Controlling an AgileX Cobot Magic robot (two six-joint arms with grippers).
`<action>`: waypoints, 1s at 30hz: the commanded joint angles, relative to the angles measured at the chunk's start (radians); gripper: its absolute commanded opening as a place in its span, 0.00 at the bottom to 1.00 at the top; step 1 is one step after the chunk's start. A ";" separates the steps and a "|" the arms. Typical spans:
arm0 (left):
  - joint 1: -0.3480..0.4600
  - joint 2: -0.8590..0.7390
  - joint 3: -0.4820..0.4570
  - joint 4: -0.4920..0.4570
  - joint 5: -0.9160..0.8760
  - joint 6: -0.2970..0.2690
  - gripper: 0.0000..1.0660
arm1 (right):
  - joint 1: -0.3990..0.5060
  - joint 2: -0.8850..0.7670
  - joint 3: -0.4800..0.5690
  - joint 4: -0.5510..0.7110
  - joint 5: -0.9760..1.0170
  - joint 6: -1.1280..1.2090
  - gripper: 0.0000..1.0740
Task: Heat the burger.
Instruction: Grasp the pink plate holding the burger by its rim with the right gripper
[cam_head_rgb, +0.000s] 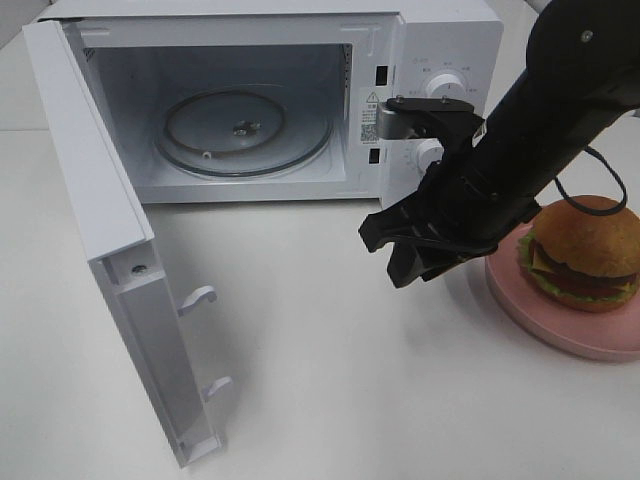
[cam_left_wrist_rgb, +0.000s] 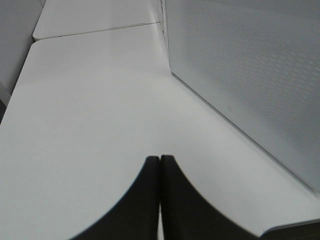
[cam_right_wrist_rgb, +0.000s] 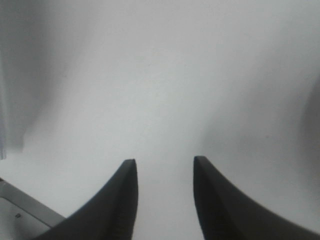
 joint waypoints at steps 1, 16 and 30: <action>0.005 -0.023 0.003 -0.004 -0.015 -0.001 0.00 | -0.004 -0.009 -0.006 0.010 0.027 -0.033 0.50; 0.005 -0.023 0.003 -0.004 -0.015 -0.001 0.00 | -0.004 -0.006 -0.006 -0.263 0.030 0.088 0.71; 0.005 -0.023 0.003 -0.004 -0.015 -0.001 0.00 | -0.004 0.150 -0.006 -0.483 0.069 0.327 0.70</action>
